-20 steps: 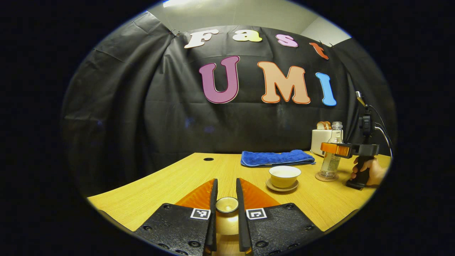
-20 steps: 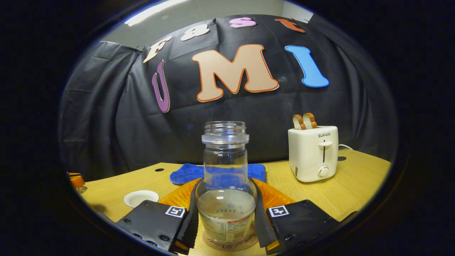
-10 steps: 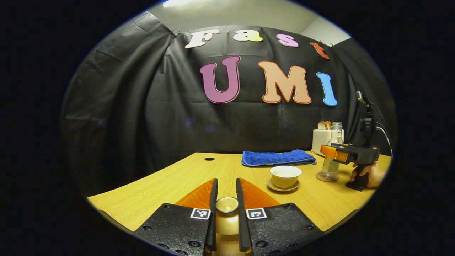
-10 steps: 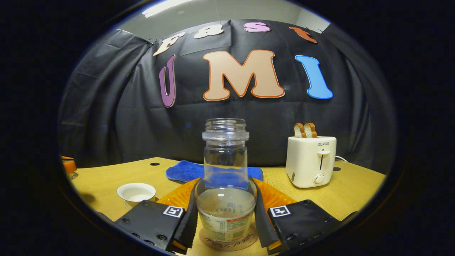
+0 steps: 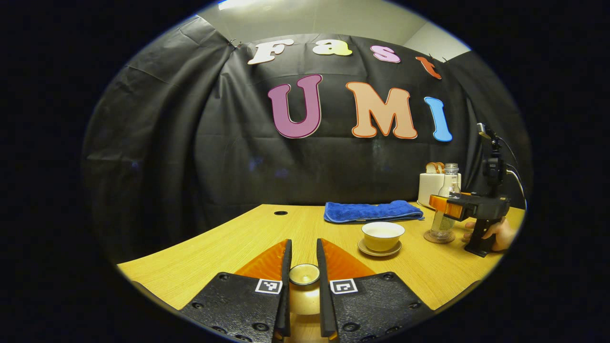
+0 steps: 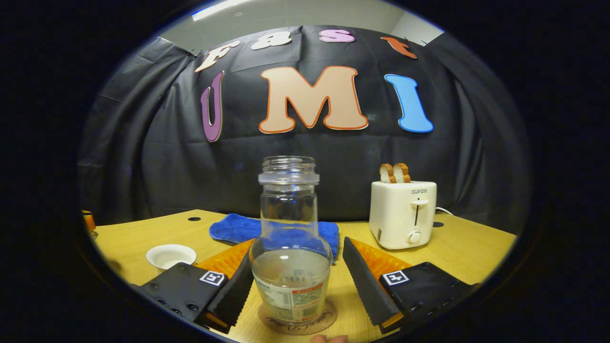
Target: Open the teacup lid with one hand, grasp the water bottle and pour water into the teacup with the other hand; after pouring, place the water bottle on the coaster and then close the teacup lid.
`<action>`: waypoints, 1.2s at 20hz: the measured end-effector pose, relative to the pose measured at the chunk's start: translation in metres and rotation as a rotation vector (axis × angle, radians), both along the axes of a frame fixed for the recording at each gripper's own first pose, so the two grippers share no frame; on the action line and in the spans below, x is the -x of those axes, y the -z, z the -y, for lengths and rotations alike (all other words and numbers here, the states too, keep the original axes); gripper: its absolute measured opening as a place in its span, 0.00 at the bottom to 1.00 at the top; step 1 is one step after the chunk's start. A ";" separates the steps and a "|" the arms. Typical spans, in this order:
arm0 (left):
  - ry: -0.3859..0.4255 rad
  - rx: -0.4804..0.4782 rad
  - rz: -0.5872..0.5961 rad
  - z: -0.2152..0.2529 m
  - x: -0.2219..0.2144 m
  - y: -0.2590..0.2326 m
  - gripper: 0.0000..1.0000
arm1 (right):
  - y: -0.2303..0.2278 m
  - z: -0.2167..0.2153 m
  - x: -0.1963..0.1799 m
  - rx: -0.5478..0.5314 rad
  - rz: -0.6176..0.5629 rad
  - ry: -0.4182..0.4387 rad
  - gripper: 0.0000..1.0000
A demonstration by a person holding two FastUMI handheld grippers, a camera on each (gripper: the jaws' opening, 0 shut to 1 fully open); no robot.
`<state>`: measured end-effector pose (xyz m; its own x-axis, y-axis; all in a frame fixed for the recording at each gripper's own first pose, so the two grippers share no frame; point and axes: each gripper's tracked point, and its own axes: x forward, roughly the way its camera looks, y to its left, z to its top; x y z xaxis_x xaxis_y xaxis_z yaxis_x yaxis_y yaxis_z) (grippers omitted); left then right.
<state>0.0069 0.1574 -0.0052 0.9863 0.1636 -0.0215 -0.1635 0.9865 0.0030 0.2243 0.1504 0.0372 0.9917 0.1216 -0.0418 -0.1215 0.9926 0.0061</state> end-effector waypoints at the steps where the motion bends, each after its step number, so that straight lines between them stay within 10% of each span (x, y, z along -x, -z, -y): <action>1: 0.000 0.000 0.000 0.000 0.000 0.000 0.22 | 0.000 -0.003 0.002 0.001 -0.001 -0.009 1.00; 24: 0.097 0.004 0.010 0.022 -0.032 -0.001 0.22 | -0.012 0.067 0.111 -0.006 0.010 -0.090 1.00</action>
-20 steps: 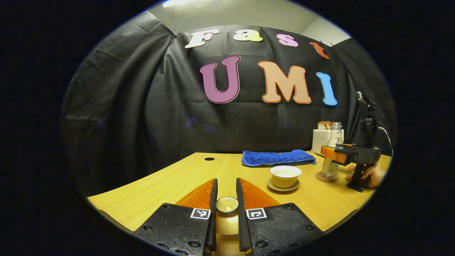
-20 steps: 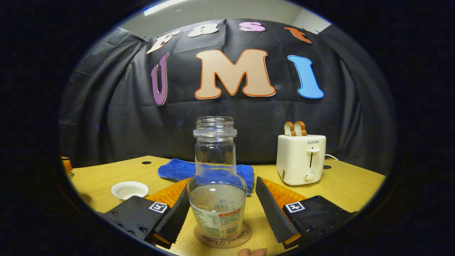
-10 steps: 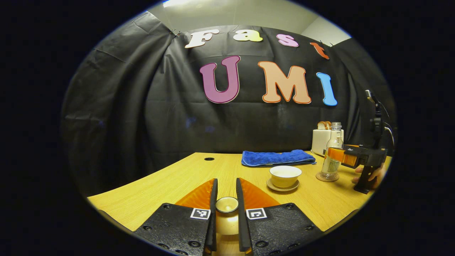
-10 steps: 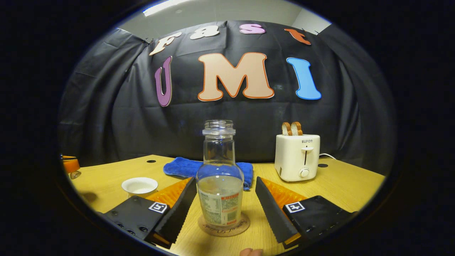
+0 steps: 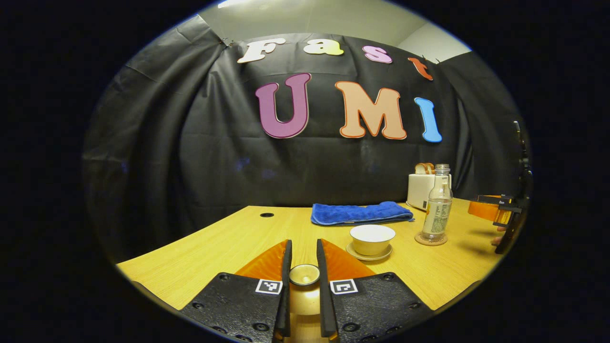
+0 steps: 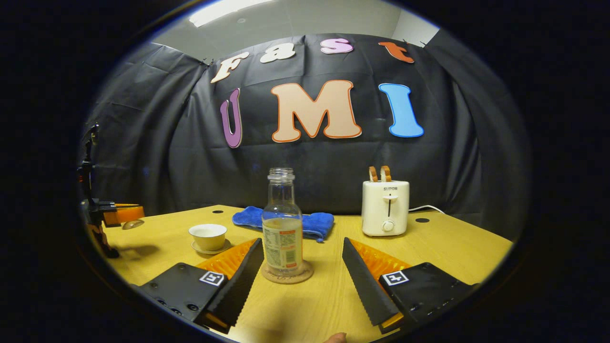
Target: Open the teacup lid with one hand, grasp the water bottle and pour water into the teacup with the other hand; after pouring, place the water bottle on the coaster and then close the teacup lid.
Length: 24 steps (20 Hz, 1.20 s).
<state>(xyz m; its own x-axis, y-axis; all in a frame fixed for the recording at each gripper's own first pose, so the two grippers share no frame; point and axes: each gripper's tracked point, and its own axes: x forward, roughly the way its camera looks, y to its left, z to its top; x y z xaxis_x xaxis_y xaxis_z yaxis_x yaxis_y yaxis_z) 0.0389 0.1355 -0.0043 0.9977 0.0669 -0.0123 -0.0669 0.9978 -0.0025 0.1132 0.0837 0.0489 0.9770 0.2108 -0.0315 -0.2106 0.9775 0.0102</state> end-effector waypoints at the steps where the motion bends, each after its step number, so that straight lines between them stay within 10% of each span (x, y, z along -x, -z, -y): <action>1: 0.009 -0.001 -0.005 0.003 -0.009 0.001 0.22 | -0.001 0.007 0.001 0.000 0.001 0.007 1.00; 24: 0.205 -0.085 -0.093 0.109 -0.143 0.018 0.22 | -0.002 0.027 0.005 0.004 0.005 0.046 1.00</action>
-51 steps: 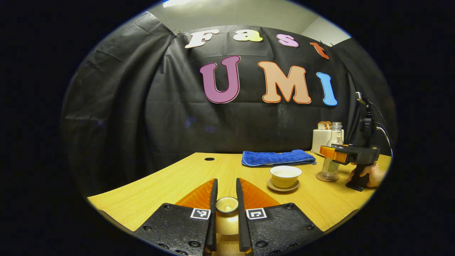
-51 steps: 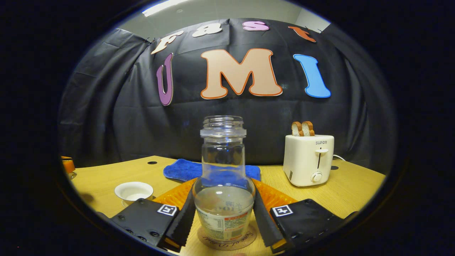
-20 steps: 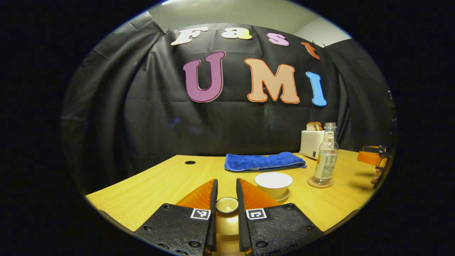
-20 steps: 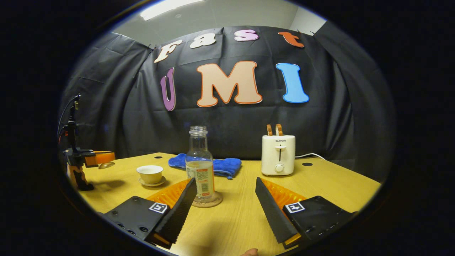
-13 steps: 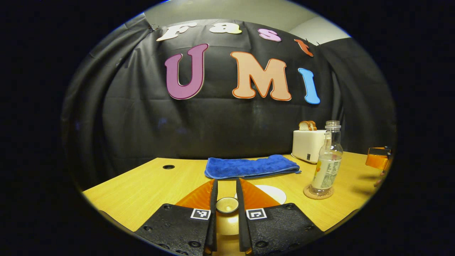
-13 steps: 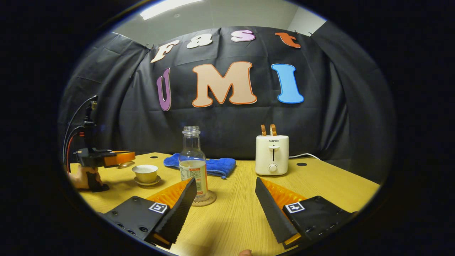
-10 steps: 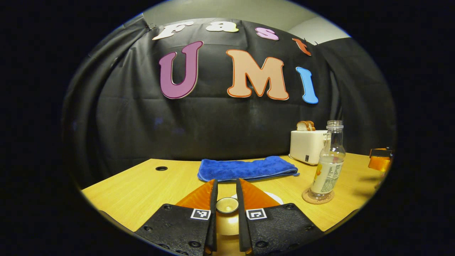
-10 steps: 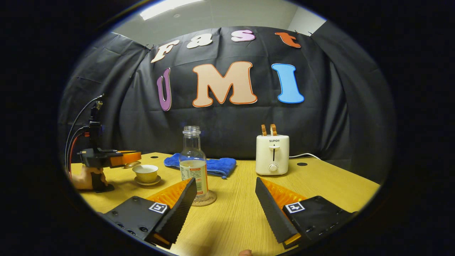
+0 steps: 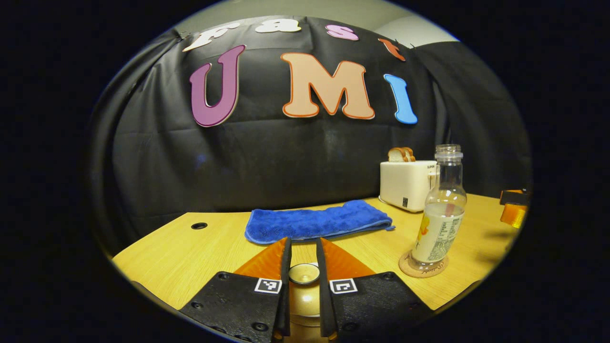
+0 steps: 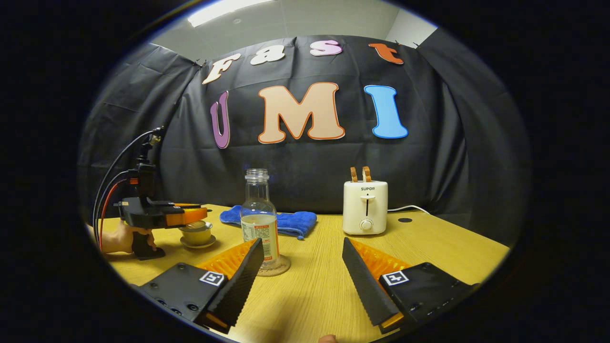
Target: Open the teacup lid with one hand, grasp the water bottle and pour water into the teacup with the other hand; after pouring, place the water bottle on the coaster and then close the teacup lid.
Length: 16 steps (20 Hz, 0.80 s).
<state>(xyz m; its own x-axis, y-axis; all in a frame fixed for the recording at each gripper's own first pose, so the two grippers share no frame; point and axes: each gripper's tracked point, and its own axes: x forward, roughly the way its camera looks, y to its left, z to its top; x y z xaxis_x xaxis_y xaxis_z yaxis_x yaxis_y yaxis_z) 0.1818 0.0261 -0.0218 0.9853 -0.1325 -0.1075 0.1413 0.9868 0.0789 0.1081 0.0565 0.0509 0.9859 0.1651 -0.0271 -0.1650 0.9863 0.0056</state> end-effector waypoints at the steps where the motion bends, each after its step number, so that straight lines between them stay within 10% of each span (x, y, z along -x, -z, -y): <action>1: 0.007 -0.017 -0.002 0.003 0.000 -0.001 0.22 | -0.001 0.000 0.001 -0.001 -0.001 0.000 1.00; 16: -0.027 -0.171 -0.029 0.008 0.000 0.005 0.22 | 0.000 -0.001 0.001 -0.001 0.001 -0.007 1.00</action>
<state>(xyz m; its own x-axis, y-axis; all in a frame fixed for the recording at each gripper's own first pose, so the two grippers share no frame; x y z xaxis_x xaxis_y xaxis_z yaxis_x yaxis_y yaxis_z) 0.1821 0.0185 -0.0269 0.9845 -0.0832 -0.1544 0.1193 0.9630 0.2418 0.1073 0.0575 0.0510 0.9847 0.1725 -0.0263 -0.1724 0.9850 0.0069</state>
